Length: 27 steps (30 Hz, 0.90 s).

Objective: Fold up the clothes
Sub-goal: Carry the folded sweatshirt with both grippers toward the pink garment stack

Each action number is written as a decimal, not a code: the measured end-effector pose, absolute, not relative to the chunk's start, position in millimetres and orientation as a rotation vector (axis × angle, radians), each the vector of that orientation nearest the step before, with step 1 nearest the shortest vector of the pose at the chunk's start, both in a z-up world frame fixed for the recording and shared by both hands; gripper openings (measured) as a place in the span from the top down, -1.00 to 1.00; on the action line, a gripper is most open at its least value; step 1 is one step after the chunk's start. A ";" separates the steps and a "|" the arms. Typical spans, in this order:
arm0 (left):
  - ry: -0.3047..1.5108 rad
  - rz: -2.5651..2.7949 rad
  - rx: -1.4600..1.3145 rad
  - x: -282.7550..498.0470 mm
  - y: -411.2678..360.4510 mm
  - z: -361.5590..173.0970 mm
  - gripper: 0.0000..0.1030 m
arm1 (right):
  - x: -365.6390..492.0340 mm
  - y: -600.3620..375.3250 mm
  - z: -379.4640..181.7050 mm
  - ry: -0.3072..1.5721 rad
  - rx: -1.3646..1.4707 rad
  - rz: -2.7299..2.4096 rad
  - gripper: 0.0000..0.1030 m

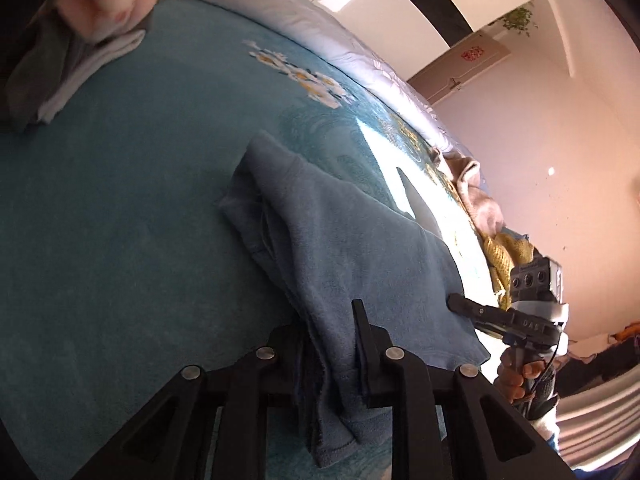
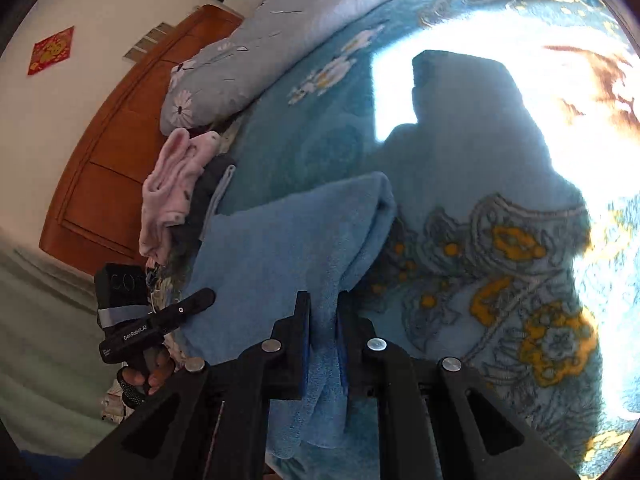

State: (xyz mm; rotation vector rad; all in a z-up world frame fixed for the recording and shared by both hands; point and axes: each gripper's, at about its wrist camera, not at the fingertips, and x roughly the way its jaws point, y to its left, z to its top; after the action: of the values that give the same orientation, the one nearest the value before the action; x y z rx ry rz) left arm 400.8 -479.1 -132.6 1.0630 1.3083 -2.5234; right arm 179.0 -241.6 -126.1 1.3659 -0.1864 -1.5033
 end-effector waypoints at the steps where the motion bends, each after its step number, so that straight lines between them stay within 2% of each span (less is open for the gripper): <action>1: 1.340 -2.526 1.048 402.7 -479.9 -134.7 0.55 | 178.8 -237.5 -130.6 -0.208 1.370 -1.502 0.76; 4: 1.354 -2.534 1.022 403.8 -479.0 -132.9 0.47 | 180.0 -227.6 -127.8 -0.243 1.345 -1.517 0.72; 5: 1.329 -2.544 1.014 404.5 -477.6 -130.2 0.38 | 180.5 -224.9 -125.2 -0.247 1.332 -1.529 0.72; 6: 1.303 -2.554 1.007 405.2 -476.3 -127.5 0.29 | 180.0 -223.7 -123.2 -0.251 1.324 -1.535 0.72; 7: 1.277 -2.563 0.999 405.9 -474.9 -124.8 0.03 | 179.5 -222.5 -121.1 -0.256 1.317 -1.541 0.67; 8: 1.255 -2.550 0.999 406.9 -474.7 -123.8 -0.13 | 178.4 -222.1 -121.1 -0.265 1.316 -1.545 0.46; 9: 1.253 -2.542 0.997 407.7 -475.9 -124.4 -0.14 | 178.1 -221.9 -123.0 -0.270 1.324 -1.546 0.26; 11: 1.249 -2.524 0.993 409.3 -478.5 -125.7 -0.16 | 178.5 -222.3 -128.5 -0.275 1.345 -1.547 0.18; 19: 1.307 -2.537 1.063 392.1 -468.2 -136.8 -0.17 | 185.1 -232.4 -134.9 -0.332 1.342 -1.548 0.11; 23: 1.279 -2.546 1.070 386.5 -460.4 -135.4 -0.17 | 192.3 -245.9 -136.7 -0.336 1.347 -1.498 0.10; 27: 1.400 -2.538 1.025 392.6 -465.3 -139.4 -0.13 | 194.1 -242.2 -139.3 -0.394 1.344 -1.482 0.11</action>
State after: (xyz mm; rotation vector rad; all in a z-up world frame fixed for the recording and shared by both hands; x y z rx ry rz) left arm 392.6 -465.3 -139.4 1.0252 1.3996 -2.5384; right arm 194.1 -242.2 -139.3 1.3438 -0.3942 -1.4825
